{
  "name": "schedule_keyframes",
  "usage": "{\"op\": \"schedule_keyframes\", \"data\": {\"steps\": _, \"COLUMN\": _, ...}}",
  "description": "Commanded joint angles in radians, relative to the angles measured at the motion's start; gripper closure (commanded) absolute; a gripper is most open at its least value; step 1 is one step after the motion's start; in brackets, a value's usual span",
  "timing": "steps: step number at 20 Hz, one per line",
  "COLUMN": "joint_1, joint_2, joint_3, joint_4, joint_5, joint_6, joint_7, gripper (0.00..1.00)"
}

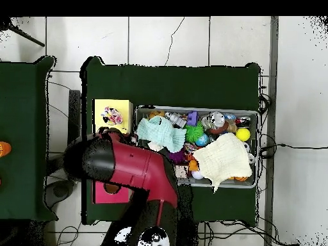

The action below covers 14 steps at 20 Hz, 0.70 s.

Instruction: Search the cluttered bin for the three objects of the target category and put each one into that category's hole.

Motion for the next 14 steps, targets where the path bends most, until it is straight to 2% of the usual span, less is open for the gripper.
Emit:
{"op": "schedule_keyframes", "data": {"steps": 1, "joint_1": -0.067, "joint_2": 0.034, "joint_3": 0.086, "joint_4": 0.113, "joint_5": -0.062, "joint_6": -0.041, "joint_7": 0.071, "gripper": 0.0}}
{"op": "schedule_keyframes", "data": {"steps": 3, "joint_1": -0.071, "joint_2": 0.029, "joint_3": 0.074, "joint_4": 0.125, "joint_5": -0.086, "joint_6": -0.05, "joint_7": 0.058, "gripper": 0.0}}
{"op": "schedule_keyframes", "data": {"steps": 8, "joint_1": -0.117, "joint_2": -0.002, "joint_3": 0.102, "joint_4": 0.185, "joint_5": -0.121, "joint_6": -0.093, "joint_7": 0.009, "gripper": 0.0}}
{"op": "schedule_keyframes", "data": {"steps": 14, "joint_1": -0.157, "joint_2": -0.038, "joint_3": 0.118, "joint_4": 0.239, "joint_5": -0.17, "joint_6": -0.095, "joint_7": 0.007, "gripper": 0.0}}
